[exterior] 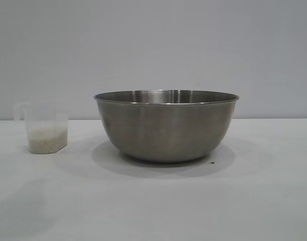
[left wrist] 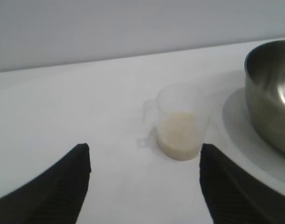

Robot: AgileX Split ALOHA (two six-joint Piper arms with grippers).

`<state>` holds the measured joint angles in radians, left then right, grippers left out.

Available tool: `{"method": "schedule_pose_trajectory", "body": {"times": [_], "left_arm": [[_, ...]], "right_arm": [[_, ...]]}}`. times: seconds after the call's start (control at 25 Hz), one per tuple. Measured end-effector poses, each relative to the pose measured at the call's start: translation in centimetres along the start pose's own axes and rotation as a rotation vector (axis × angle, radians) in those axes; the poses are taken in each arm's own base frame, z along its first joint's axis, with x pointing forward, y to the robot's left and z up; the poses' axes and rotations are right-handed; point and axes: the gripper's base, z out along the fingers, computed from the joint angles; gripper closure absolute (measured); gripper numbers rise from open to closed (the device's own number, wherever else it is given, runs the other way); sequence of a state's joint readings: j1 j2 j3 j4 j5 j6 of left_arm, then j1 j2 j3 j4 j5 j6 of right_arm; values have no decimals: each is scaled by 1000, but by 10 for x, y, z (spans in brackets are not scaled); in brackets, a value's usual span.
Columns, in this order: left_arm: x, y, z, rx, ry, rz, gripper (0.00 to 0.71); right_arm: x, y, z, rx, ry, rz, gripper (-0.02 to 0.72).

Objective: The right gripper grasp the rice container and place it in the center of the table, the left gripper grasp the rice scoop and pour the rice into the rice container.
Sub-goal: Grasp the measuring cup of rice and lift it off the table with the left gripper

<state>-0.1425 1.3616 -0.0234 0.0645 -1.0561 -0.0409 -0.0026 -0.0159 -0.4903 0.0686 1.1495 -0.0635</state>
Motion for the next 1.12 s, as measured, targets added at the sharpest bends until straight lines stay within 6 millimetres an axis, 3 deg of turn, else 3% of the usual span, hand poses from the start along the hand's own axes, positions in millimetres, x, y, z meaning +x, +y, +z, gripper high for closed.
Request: {"method": "schedule_pose_trajectory", "body": {"times": [0.4,1.08,1.12], "left_arm": [[45,1,21,6,234,-14,269],[36,6,80,-17,148,-18,269],[36,6,84,-17,146,-18,311]], "right_arm": [[0,0,0,0,0,0,191],[0,0,0,0,0,0,191],[0,0,0,0,0,0,191]]}}
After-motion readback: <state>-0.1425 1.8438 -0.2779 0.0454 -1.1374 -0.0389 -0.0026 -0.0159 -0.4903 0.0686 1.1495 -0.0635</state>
